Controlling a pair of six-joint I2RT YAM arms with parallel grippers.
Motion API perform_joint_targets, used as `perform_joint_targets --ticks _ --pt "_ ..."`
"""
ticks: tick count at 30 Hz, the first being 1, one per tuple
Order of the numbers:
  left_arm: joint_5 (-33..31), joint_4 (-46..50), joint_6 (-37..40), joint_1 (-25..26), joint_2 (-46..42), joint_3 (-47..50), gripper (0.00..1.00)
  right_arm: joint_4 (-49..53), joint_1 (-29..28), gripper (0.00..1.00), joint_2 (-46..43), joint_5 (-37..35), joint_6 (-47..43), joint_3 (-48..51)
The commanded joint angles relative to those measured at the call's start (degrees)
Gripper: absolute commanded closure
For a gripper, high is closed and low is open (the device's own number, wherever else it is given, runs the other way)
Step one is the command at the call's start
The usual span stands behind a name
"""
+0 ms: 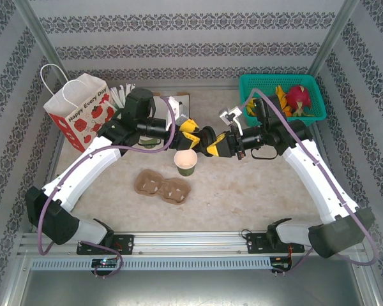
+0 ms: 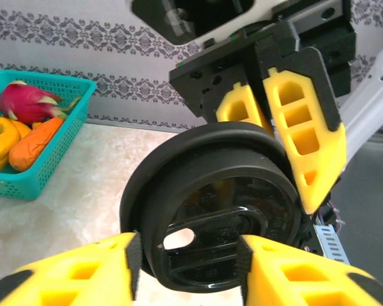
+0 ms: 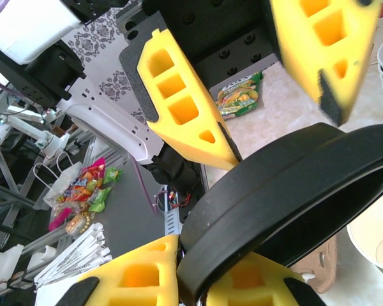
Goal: Pack the takeout coffee
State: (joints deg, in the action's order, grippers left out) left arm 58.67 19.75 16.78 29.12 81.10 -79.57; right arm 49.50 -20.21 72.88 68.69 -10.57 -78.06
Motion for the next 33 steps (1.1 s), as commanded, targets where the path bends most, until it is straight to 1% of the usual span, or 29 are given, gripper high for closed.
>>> perform_joint_targets --ticks 1,4,8,9,10,12,14,18,21,27,33 --pt "4.8 4.7 3.4 -0.8 1.3 -2.3 0.59 -0.9 -1.2 1.00 -0.5 1.9 -2.0 -1.6" --pt "5.7 6.9 5.4 -0.8 2.0 -3.3 0.65 -1.3 -1.5 1.00 -0.1 2.5 -1.9 -1.9" --pt "5.6 7.9 7.0 -0.8 2.8 -3.9 0.66 -1.9 -2.0 1.00 0.0 2.9 -1.7 -2.3" --pt "5.5 8.2 7.2 -0.8 2.9 -4.1 0.62 -2.1 -2.0 1.00 0.0 2.9 -1.7 -2.3" --pt "4.8 8.2 7.2 -0.8 3.0 -4.2 0.55 -2.3 -2.0 1.00 -0.1 2.8 -1.7 -2.4" --pt "3.3 7.8 7.0 -0.8 3.1 -3.9 0.54 -2.8 -2.1 1.00 -0.4 2.7 -1.4 -2.3" --pt "2.9 6.8 6.3 -0.9 3.0 -3.4 0.59 -3.1 -2.1 1.00 -0.5 2.7 -1.1 -2.3" --pt "5.6 5.6 5.3 -0.9 3.3 -3.6 0.66 -2.7 -2.5 1.00 0.1 2.2 -1.1 -2.3" --pt "6.8 5.2 5.1 -0.8 3.3 -3.8 0.67 -2.3 -2.8 1.00 0.9 2.0 -1.4 -2.2" --pt "6.8 5.5 5.5 -0.9 3.4 -4.2 0.72 -2.3 -3.2 1.00 1.5 2.8 -2.3 -2.2" --pt "8.3 4.2 4.4 -0.9 4.1 -4.4 0.72 -2.4 -3.4 1.00 2.2 3.8 -2.4 -2.1"
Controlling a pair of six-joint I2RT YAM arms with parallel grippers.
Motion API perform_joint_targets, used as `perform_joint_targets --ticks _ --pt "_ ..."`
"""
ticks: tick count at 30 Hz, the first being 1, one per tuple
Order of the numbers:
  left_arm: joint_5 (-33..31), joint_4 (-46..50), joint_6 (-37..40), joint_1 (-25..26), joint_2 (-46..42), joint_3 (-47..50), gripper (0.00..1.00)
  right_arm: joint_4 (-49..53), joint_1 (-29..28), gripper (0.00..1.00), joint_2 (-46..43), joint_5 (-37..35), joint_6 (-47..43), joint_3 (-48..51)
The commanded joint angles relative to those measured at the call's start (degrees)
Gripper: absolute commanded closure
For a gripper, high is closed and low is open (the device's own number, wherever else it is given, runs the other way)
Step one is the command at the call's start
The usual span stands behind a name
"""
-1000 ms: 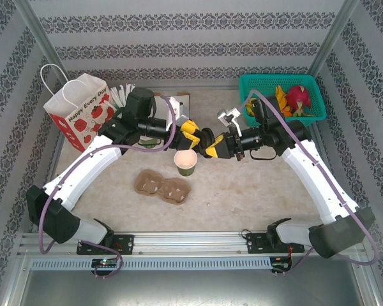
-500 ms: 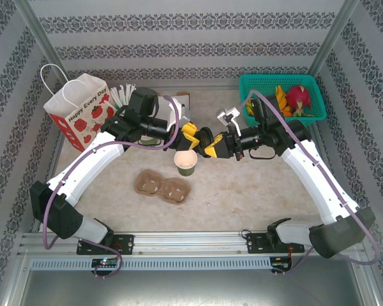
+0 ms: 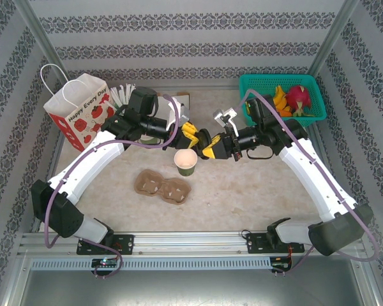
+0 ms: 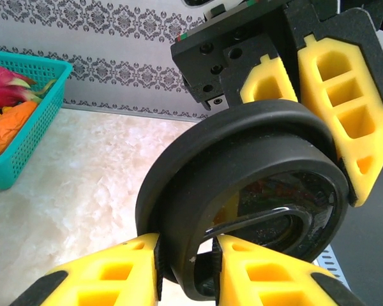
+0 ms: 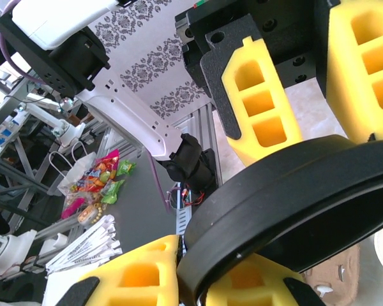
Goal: Pack the takeout coffee
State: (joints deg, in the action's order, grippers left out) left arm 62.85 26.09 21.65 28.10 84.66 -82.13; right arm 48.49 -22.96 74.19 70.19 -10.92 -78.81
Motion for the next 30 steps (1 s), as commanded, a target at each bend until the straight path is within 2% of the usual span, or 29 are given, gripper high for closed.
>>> perform_joint_targets --ticks 1,8,11,12,15,18,20,21,25,28,30 --pt "4.3 -2.1 -0.5 0.1 0.7 -1.9 0.74 -1.6 -0.7 1.00 0.8 2.4 -2.1 -1.3" --pt "3.7 -4.6 -2.5 0.2 -0.1 -1.0 1.00 -2.4 -0.8 1.00 0.6 1.8 -1.9 -0.6" --pt "0.6 -5.9 -3.5 0.2 -1.0 0.2 1.00 -3.9 -0.6 1.00 0.0 0.2 -1.2 0.2" --pt "-0.8 -6.4 -4.0 0.2 -1.3 0.6 1.00 -5.1 -0.4 0.95 -0.5 -0.5 -0.4 0.8" --pt "-7.0 -9.7 -7.6 0.1 -2.3 2.6 1.00 -12.3 0.1 0.57 -2.8 -8.3 4.9 3.7" --pt "-16.5 -13.5 -12.5 0.2 -3.0 5.1 1.00 -18.3 0.4 0.30 -5.5 -19.5 10.1 7.0" --pt "-22.5 -15.1 -15.9 0.2 -3.3 6.7 1.00 -23.0 0.5 0.07 -7.4 -26.2 13.8 10.0" --pt "-25.5 -15.3 -17.8 0.2 -3.4 7.2 1.00 -25.3 0.5 0.02 -8.3 -30.1 15.6 11.7" --pt "-33.7 -12.7 -25.4 0.4 -3.2 7.7 1.00 -31.4 0.5 0.02 -11.0 -46.1 25.0 16.3" --pt "-41.5 -4.6 -30.6 1.0 -2.6 5.6 1.00 -34.3 0.4 0.02 -12.3 -52.6 33.1 19.0" --pt "-45.1 1.2 -33.5 1.4 -2.1 4.4 1.00 -35.1 -0.4 0.02 -12.9 -60.1 38.1 21.4"
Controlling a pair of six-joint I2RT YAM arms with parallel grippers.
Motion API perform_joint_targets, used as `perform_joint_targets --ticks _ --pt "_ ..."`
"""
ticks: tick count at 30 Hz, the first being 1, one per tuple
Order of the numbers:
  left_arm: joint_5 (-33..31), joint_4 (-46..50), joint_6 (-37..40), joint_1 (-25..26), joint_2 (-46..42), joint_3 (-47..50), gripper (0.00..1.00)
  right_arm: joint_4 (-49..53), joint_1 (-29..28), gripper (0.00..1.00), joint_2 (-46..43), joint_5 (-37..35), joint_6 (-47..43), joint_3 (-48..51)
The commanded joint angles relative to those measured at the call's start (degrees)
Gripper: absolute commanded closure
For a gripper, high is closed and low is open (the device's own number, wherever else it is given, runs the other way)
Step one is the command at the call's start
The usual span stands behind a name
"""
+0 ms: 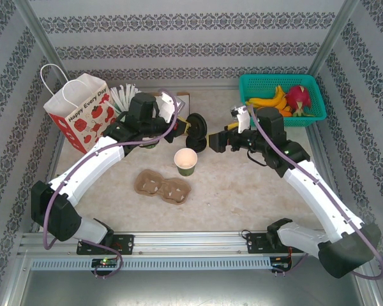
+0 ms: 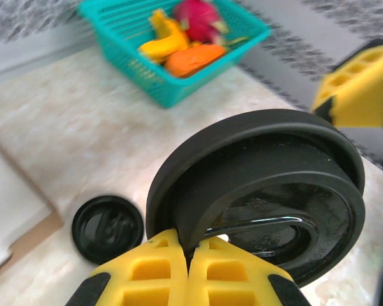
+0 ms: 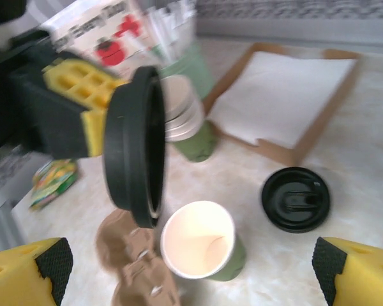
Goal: Pack the takeout coffee
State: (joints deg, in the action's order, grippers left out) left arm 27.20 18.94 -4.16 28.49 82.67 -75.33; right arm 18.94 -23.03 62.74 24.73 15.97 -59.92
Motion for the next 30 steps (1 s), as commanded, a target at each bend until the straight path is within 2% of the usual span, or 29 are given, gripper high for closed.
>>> perform_joint_targets --ticks 1,6,9,12,19,24,30 --pt "-10.3 10.3 -8.7 1.2 0.0 -2.7 1.00 -6.2 -0.6 0.02 -1.7 -17.2 13.1 3.7" --pt "-13.8 17.1 -13.3 3.2 0.0 -3.3 1.00 -10.8 -0.6 0.02 -2.0 -20.9 23.4 9.5" --pt "-15.4 21.6 -17.1 3.8 1.0 -4.7 1.00 -11.7 -0.7 0.02 -0.8 -20.6 31.5 11.7" --pt "-16.5 27.4 -22.1 3.8 3.2 -7.1 1.00 -13.5 -1.0 0.02 1.4 -17.9 35.5 13.4" --pt "-15.8 36.0 -27.2 3.8 7.9 -11.2 1.00 -18.7 -1.4 0.02 7.6 -7.1 37.1 13.5" --pt "-14.9 39.6 -27.1 3.6 10.4 -13.5 1.00 -20.5 -2.6 0.02 10.1 -5.7 37.9 13.0" --pt "-10.9 42.7 -26.9 2.9 14.3 -16.6 1.00 -23.1 -3.5 0.02 13.2 -3.3 41.6 13.3"
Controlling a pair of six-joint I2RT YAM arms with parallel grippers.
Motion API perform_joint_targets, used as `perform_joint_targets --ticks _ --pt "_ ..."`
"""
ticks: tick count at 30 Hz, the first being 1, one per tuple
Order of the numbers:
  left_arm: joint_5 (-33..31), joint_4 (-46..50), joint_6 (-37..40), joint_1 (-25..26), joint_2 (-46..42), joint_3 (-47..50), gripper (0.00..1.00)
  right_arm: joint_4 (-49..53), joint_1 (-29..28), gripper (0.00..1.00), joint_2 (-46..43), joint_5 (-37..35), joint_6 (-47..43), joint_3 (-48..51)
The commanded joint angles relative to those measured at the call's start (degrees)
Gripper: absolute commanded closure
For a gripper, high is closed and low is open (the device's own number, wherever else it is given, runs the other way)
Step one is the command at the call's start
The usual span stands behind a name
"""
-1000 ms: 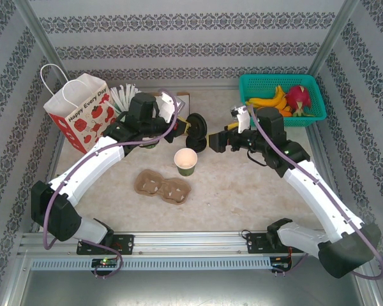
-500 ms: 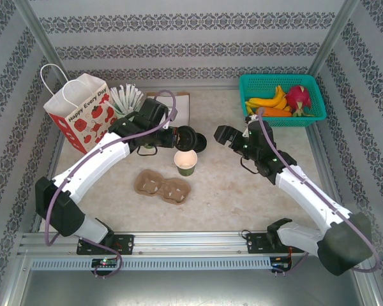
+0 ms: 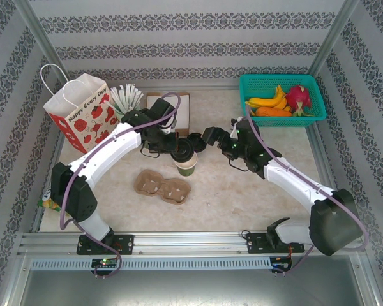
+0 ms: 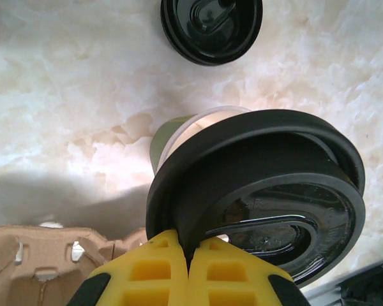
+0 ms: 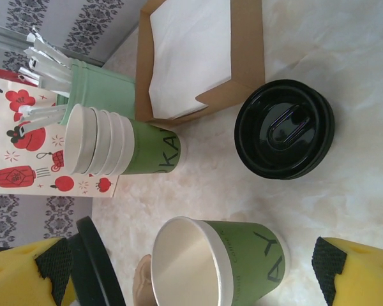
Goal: Pack the takeout coffee
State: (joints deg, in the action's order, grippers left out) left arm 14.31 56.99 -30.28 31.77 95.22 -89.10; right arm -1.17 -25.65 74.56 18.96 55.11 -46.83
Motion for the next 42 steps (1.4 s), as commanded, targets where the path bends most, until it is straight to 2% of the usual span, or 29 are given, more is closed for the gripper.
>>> perform_joint_targets --ticks 1,10,28,42 --pt "1.4 5.9 -0.6 -0.5 2.6 -3.8 1.00 -3.3 -1.2 0.02 1.9 2.7 2.6 0.2" --pt "1.9 6.7 -1.1 -1.5 4.2 -3.7 1.00 -7.7 -3.9 0.02 5.9 5.6 4.6 -0.2" --pt "5.3 0.9 -0.5 -1.5 6.5 -0.2 1.00 -7.1 -6.9 0.02 8.4 6.2 3.6 -1.5" --pt "5.1 -0.5 0.3 -1.5 8.3 0.1 1.00 -7.1 -8.0 0.02 9.9 6.6 3.6 -2.2"
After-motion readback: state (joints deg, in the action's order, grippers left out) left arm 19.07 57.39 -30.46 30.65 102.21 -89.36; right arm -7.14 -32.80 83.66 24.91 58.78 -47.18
